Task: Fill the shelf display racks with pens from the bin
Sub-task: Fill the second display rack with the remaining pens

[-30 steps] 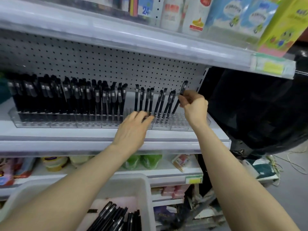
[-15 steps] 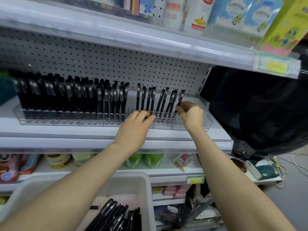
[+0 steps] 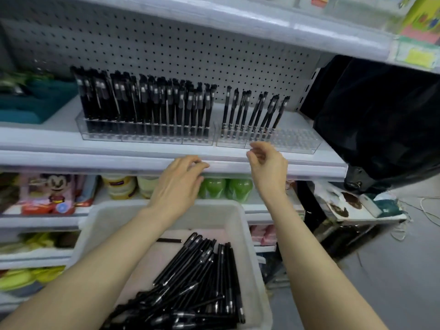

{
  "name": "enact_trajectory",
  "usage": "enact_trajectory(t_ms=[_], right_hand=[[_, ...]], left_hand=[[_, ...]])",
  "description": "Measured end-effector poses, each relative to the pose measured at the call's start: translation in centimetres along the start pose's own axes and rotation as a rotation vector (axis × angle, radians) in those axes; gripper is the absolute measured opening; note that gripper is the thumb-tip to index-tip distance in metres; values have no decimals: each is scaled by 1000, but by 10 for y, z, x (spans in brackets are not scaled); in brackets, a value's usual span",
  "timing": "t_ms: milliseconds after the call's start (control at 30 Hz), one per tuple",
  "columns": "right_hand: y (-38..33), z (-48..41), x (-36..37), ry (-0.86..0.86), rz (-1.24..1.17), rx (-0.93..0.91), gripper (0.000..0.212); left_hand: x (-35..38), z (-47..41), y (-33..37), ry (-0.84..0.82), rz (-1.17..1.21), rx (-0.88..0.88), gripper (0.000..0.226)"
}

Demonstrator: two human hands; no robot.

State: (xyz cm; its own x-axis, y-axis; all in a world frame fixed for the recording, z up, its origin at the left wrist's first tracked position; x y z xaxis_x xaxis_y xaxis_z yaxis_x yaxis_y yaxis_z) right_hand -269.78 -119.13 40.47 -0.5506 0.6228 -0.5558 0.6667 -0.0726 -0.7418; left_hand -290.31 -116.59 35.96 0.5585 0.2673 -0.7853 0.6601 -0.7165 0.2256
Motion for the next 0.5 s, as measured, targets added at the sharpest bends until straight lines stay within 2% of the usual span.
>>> enact_trajectory(t_ms=[133,267,367,500], right_hand=[[-5,68,31,-107,1,-32,11],[4,116,60,-233,14,26,12],[22,142,86,-414,60,66,13],[37,158,110,-644,235,-39,19]], left_hand=[[2,53,-23,-15,-22,-37,34],[16,89,-43,-28,-38,-57,36],[21,99,-45,-36,-70,14,45],[21,101,-41,9,-68,-15,43]])
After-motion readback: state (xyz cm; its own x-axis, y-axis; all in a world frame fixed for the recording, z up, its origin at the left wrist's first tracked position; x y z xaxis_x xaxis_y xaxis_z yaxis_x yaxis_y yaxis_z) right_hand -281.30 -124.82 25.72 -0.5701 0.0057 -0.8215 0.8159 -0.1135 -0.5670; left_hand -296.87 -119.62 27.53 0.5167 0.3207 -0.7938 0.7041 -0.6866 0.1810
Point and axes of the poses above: each hand's wrist, its own z-axis away from the middle knuckle, its own x-axis out of the palm, y = z × x, the point moved 5 cm from there along -z, towards the middle knuckle, and after that the axes turned 6 degrees about x, right-handed, at the moved point
